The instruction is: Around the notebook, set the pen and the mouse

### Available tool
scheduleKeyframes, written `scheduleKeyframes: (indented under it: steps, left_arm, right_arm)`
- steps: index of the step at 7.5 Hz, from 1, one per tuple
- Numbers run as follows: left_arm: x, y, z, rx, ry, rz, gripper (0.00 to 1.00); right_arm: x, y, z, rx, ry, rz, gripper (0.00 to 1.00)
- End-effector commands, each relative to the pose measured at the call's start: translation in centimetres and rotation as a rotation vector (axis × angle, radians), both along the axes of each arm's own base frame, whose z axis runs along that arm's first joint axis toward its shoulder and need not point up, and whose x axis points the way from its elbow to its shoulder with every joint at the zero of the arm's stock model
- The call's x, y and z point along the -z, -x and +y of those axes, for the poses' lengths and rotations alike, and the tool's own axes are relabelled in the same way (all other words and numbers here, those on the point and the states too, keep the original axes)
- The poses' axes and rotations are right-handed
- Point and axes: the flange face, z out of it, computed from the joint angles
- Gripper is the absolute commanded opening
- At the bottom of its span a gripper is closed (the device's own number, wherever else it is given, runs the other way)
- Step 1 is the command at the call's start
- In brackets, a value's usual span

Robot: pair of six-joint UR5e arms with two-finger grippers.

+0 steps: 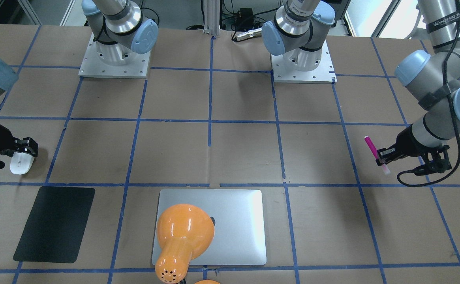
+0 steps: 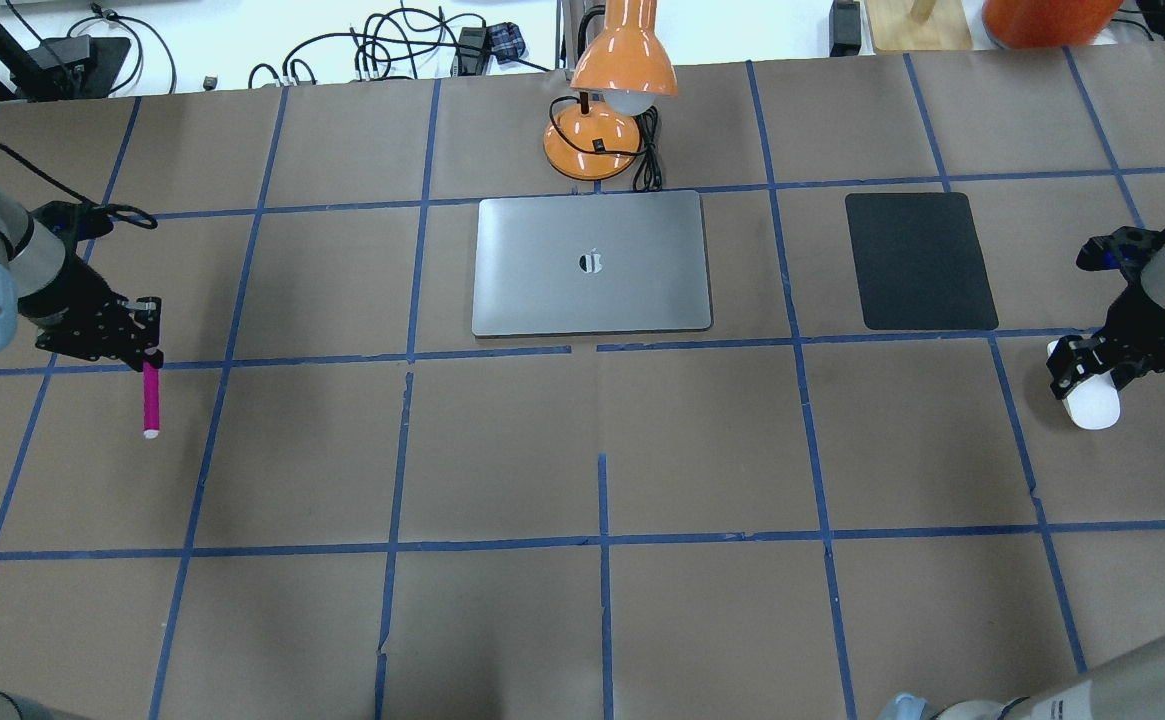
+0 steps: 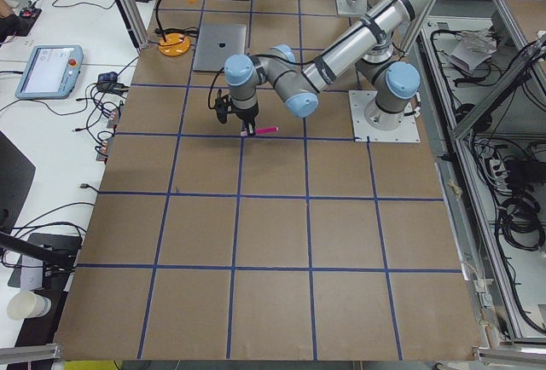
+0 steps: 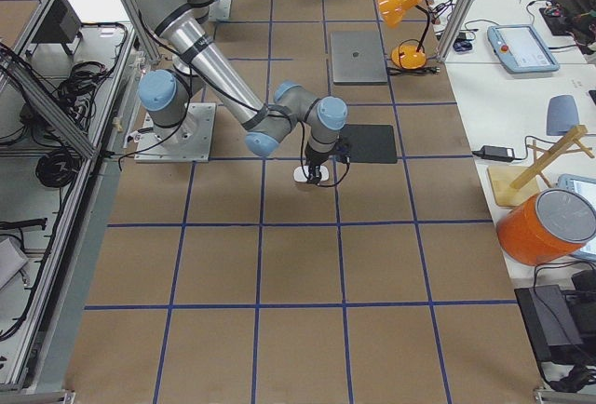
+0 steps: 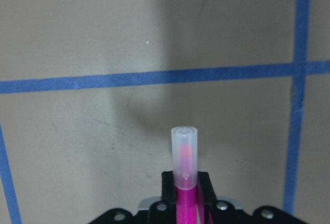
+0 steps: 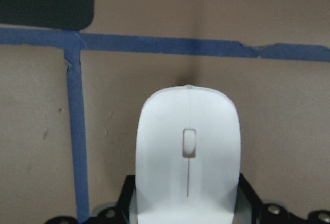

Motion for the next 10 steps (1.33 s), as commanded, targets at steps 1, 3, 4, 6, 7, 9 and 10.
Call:
scheduleKeyframes:
  steps: [1, 3, 4, 6, 7, 9, 10]
  left_arm:
    - [-3.5, 9.9, -1.0, -0.296, 0.007, 0.007, 0.00]
    - [-5.1, 18.5, -0.7, -0.441, 0.029, -0.024, 0.00]
    - [-4.7, 21.9, -0.3, -0.564, 0.013, -0.017, 0.00]
    - [-3.3, 28.7, 0.5, -0.869, -0.005, -0.030, 0.00]
    - [-2.8, 31.8, 0.3, -0.984, 0.006, 0.014, 0.00]
    - [1.5, 40.8, 1.6, -1.090, -0.014, 0.048, 0.00]
    - [4.3, 44.4, 3.3, -1.127, -0.056, 0.007, 0.00]
  right_arm:
    - [-5.0, -4.0, -5.1, -0.017, 0.083, 0.029, 0.25]
    - [-5.0, -12.2, -12.2, 0.058, 0.113, 0.010, 0.26]
    - [-2.6, -14.3, -14.9, 0.060, 0.094, 0.004, 0.26]
    - [0.7, -14.2, -16.1, 0.080, 0.056, -0.003, 0.30]
    - [1.4, -14.3, -15.8, 0.080, 0.042, -0.005, 0.38]
    - [1.4, -14.2, -15.7, 0.083, 0.035, -0.001, 1.00]
    - [0.0, -14.1, -16.1, 0.086, 0.049, 0.000, 1.00]
